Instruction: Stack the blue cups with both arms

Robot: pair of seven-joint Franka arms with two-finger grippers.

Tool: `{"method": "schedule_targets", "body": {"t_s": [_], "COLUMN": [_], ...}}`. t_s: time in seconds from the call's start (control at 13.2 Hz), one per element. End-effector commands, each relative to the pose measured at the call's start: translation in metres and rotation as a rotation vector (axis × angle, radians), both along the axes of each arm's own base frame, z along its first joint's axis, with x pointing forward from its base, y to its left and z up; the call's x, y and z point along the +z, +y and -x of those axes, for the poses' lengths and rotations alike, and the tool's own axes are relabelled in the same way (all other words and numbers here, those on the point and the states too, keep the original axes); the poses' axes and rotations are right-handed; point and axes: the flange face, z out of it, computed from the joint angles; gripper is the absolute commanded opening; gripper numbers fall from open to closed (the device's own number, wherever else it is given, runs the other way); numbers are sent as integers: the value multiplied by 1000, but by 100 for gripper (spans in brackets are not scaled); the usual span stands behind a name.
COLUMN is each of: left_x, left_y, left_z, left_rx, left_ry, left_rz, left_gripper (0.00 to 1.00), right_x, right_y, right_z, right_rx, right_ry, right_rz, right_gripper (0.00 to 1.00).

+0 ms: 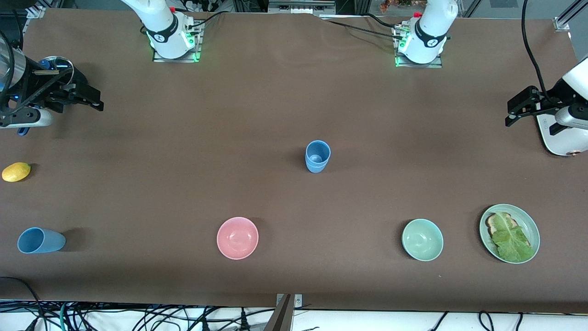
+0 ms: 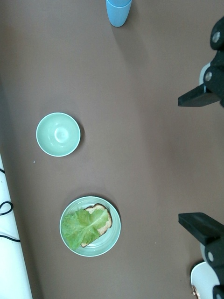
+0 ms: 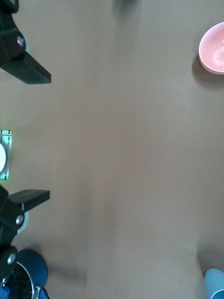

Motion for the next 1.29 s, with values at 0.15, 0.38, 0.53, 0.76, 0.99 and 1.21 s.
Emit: {"method": "schedule_targets", "body": {"t_s": [0.15, 0.38, 0.53, 0.76, 0.99, 1.21], "left_x": [8, 6, 6, 9, 11, 16], "left_y": [1, 4, 4, 6, 8, 8], "left_z": [3, 7, 11, 13, 14, 14], "left_rx": [11, 17, 20, 25, 29, 20], "left_ry": [16, 25, 31, 27, 24, 14], "left_rz": [6, 14, 13, 13, 13, 5], "left_gripper": [100, 100, 100, 100, 100, 100], "right_x": [8, 10, 11, 10, 10, 10], "right_y": [0, 3, 5, 6, 10, 9], "right_z": [8, 6, 7, 7, 7, 7], "right_rx": [6, 11, 14, 16, 23, 23], "right_ry": [-14, -15, -16, -14, -14, -14], "right_rz": [13, 8, 7, 10, 11, 13], "right_gripper": [100, 100, 100, 100, 100, 100]}}
